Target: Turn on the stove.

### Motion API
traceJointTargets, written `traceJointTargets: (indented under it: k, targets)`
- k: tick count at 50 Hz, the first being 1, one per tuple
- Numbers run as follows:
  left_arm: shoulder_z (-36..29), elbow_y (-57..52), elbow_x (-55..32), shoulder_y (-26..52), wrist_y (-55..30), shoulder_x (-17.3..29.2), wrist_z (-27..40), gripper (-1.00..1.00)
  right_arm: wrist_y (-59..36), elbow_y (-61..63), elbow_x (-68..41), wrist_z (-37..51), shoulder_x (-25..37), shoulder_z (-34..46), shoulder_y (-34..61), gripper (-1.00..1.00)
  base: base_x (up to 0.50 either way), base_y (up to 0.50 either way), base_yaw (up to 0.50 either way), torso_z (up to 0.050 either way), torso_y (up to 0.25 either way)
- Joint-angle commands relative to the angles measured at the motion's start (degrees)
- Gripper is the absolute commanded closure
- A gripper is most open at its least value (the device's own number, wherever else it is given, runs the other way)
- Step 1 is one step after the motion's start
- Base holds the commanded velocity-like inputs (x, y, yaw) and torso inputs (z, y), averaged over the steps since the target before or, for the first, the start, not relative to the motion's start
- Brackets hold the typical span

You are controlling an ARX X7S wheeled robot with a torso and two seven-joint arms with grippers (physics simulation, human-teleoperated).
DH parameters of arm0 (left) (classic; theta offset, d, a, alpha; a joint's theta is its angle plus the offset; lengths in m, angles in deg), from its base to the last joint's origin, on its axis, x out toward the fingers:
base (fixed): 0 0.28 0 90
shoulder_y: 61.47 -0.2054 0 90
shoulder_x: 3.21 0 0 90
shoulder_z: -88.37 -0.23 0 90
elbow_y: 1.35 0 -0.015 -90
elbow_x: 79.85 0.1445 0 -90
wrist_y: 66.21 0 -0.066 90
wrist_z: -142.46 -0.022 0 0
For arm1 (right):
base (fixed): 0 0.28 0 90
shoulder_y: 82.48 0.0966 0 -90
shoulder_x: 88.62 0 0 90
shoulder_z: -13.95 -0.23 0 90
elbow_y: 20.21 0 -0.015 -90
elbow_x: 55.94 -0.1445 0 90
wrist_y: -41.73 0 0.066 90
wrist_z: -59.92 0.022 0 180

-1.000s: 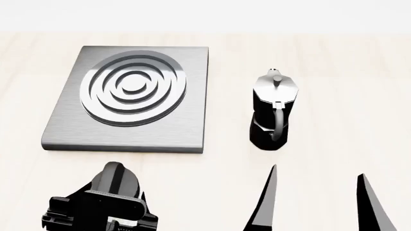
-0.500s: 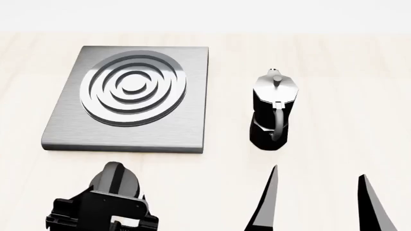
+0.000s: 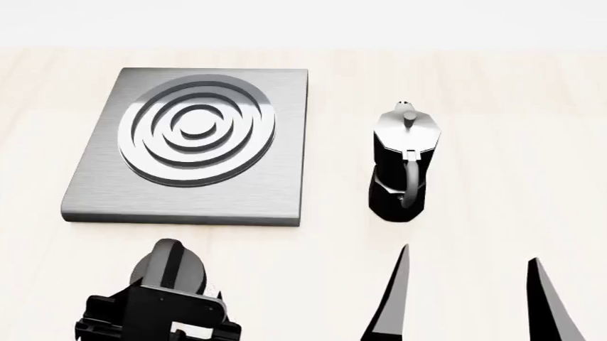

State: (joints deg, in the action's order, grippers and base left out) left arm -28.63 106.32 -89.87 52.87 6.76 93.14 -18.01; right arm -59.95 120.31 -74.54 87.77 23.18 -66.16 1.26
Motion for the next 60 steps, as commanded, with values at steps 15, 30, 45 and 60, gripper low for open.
traceJointTargets:
  k: [15,30,45,60]
  targets:
    - [-0.3,-1.1,-1.96,-0.05,0.25,-1.26,-1.89,-1.0,-0.15,0.24,1.41,-0.58,-0.37,-0.41,0.33,-1.0,0.0,0.0,0.0,0.0,0.0]
    - [-2.08,-0.93,-2.26,0.18,0.49,-1.55,-1.37,-1.0,0.18,0.24,1.18,-0.17,0.04,-0.31,0.32,-1.0,0.0,0.0,0.0,0.0,0.0]
    - [-4.35,-3.8,-2.85,0.43,-1.88,-1.85,-0.34,-1.0,0.33,0.77,0.49,0.43,0.6,-0.76,0.17,-1.0,0.0,0.0,0.0,0.0,0.0]
    - [-6.47,-3.43,-3.23,1.06,-1.85,-2.24,0.36,-1.0,0.72,1.0,-0.03,0.86,1.11,-1.01,-0.01,-1.0,0.0,0.0,0.0,0.0,0.0]
